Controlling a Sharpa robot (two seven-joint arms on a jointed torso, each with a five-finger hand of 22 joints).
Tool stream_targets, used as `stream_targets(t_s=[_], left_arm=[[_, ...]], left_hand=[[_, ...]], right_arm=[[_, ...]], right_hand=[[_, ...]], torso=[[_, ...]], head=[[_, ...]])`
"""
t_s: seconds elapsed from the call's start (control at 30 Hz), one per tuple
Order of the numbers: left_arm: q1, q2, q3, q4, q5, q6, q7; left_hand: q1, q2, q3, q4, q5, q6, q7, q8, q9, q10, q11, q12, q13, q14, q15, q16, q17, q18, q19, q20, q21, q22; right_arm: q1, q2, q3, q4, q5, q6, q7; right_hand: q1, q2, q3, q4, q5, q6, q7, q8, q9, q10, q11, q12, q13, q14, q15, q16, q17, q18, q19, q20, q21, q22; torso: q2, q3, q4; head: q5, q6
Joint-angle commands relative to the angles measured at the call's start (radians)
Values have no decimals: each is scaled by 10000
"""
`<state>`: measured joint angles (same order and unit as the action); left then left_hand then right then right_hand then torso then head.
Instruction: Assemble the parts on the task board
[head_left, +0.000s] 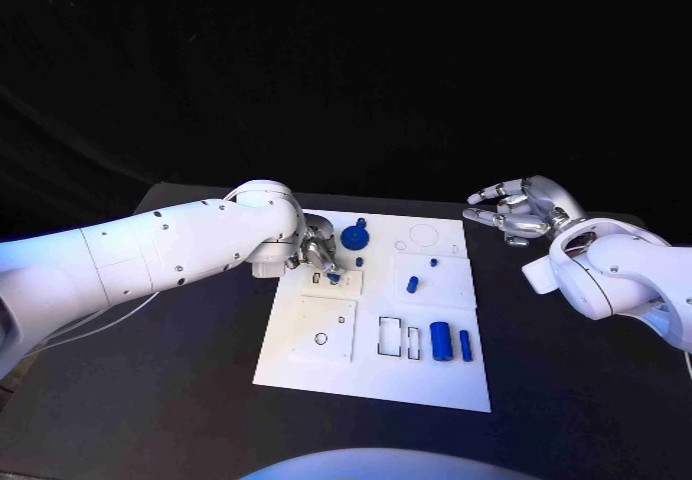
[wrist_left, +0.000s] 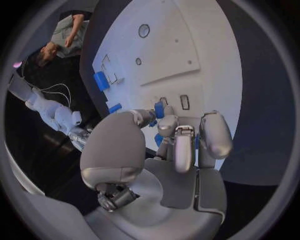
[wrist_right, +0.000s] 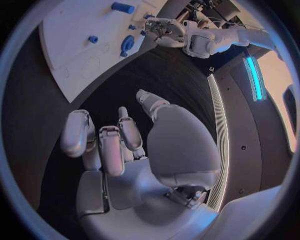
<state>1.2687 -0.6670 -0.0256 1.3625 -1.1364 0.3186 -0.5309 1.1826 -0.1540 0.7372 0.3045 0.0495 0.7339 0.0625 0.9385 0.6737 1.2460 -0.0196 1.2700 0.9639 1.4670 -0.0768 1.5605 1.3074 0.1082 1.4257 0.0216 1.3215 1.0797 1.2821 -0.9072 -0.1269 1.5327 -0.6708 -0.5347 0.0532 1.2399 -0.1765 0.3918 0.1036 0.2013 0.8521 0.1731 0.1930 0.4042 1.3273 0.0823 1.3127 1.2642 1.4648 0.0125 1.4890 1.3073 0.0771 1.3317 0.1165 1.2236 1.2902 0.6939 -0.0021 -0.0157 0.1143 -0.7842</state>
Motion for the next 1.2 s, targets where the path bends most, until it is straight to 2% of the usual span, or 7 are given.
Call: stream_targets(t_s=[0.03, 0.23, 0.47, 1.2], left_arm=[[-12, 40, -5, -6, -139, 334, 17], [-63, 76, -13, -52, -312, 304, 12], [-112, 88, -14, -83, -377, 357, 9], [-128, 97, -13, -154, -269, 580, -3]], left_hand=[[-114, 21, 1879, -1819, 47, 119, -83, 61, 5, 85, -3, 47, 11, 963, -53, -6, 2344, -156, -11, -21, 24, 11], [-128, 19, 1881, -1821, 47, 126, -86, 65, 8, 93, -5, 54, 23, 962, -54, -7, 2341, -154, -13, -20, 20, 2], [-153, 19, 1886, -1824, 46, 139, -90, 73, 13, 110, -8, 67, 45, 963, -57, -6, 2343, -155, -12, -19, 21, 5], [-443, 12, 1906, -1885, 43, 328, -168, 138, 46, 347, -72, 233, 318, 963, -107, -6, 2342, -152, -5, -34, 16, -3]], right_arm=[[-10, 8, 0, 2, -38, 134, 50], [-14, 7, 0, 4, -38, 140, 48], [-17, 3, 0, -3, -41, 144, 17], [-23, 5, 0, -13, -42, 148, -8]], right_hand=[[20, -46, -20, 14, 59, 51, -33, 41, -17, -78, 22, -42, -9, 504, -19, -63, 444, 162, -35, 2, -55, -8], [0, -47, -31, 30, 55, 52, -33, 44, -18, -71, 22, -35, -2, 505, -19, -62, 450, 161, -32, 2, -54, -5], [-19, -47, -40, 44, 53, 54, -34, 48, -18, -66, 22, -31, 1, 510, -19, -56, 467, 157, -20, 1, -41, 7], [-48, -49, -56, 66, 52, 59, -36, 55, -18, -64, 21, -30, -1, 510, -20, -59, 465, 157, -19, 1, -46, 5]], torso=[[-2, -8, 12], [-6, -7, 22], [-7, 0, 3], [-11, 8, 10]], head=[[-4, -7], [-10, -29], [5, -58], [-7, -98]])
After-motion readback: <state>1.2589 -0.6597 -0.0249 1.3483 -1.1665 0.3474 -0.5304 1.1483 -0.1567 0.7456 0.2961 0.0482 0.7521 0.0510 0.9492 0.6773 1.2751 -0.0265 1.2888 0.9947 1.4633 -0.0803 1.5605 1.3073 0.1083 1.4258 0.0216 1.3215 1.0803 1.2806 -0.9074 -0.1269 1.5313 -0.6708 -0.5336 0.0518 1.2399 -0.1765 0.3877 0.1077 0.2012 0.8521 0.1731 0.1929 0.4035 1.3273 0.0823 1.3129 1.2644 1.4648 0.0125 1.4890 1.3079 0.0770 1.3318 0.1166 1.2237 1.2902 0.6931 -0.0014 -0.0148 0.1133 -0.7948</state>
